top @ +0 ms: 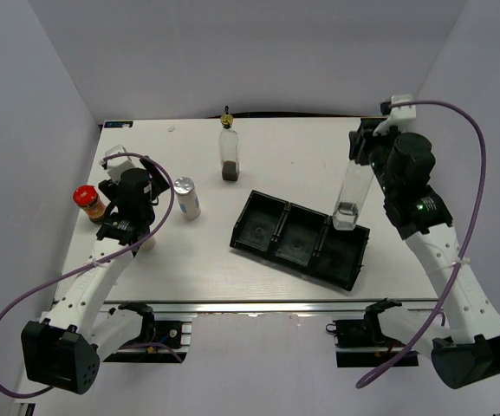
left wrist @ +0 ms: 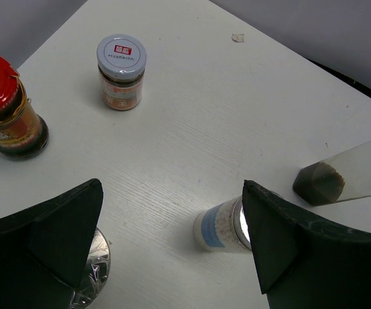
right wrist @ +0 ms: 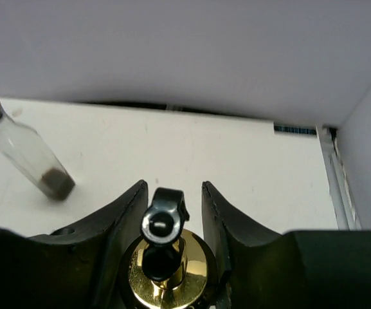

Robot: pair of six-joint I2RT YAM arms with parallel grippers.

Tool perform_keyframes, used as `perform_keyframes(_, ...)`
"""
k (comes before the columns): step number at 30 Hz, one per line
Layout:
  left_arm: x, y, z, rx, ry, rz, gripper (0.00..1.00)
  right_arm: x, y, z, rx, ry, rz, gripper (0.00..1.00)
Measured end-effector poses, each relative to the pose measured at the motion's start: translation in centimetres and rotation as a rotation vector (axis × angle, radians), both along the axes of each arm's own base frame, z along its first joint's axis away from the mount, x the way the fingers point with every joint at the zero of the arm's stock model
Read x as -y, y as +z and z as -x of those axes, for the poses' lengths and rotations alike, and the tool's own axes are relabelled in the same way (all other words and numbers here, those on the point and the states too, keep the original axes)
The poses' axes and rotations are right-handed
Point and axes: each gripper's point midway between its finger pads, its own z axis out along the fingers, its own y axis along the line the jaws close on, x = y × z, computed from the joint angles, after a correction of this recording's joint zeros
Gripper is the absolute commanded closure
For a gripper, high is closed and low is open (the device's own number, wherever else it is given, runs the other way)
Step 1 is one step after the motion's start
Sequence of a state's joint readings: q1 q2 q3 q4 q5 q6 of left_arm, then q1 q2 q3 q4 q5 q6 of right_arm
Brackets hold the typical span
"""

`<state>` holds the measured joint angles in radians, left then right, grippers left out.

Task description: Organize the condiment bottles

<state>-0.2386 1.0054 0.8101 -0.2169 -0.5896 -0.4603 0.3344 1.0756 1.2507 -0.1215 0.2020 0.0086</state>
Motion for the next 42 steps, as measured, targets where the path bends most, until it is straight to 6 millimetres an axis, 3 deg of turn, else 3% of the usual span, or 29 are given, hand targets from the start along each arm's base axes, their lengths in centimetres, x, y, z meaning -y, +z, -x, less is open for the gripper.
perform_keyframes(5, 0.0, 0.0, 0.0, 0.000, 0.001, 0.004, 0.02, 1.3, -6.6, 2.4, -0.165, -0.046, -0.008, 1.00)
perform_keyframes(8, 0.0, -0.2, 0.1, -0.008, 0.005, 0.006, 0.02, 1.8, -9.3, 3.1, -0.231, -0.073, -0.013, 1.00)
perform_keyframes(35, -0.4, -0.3, 0.3, -0.009, 0.028, 0.007, 0.02, 4.6, -10.1, 5.8, -0.256, -0.202, -0.057, 1.00)
perform_keyframes(42, -0.4, -0.3, 0.3, -0.008, 0.031, 0.010, 0.02, 4.7, -13.0, 5.6, -0.305, -0.214, -0.037, 1.00)
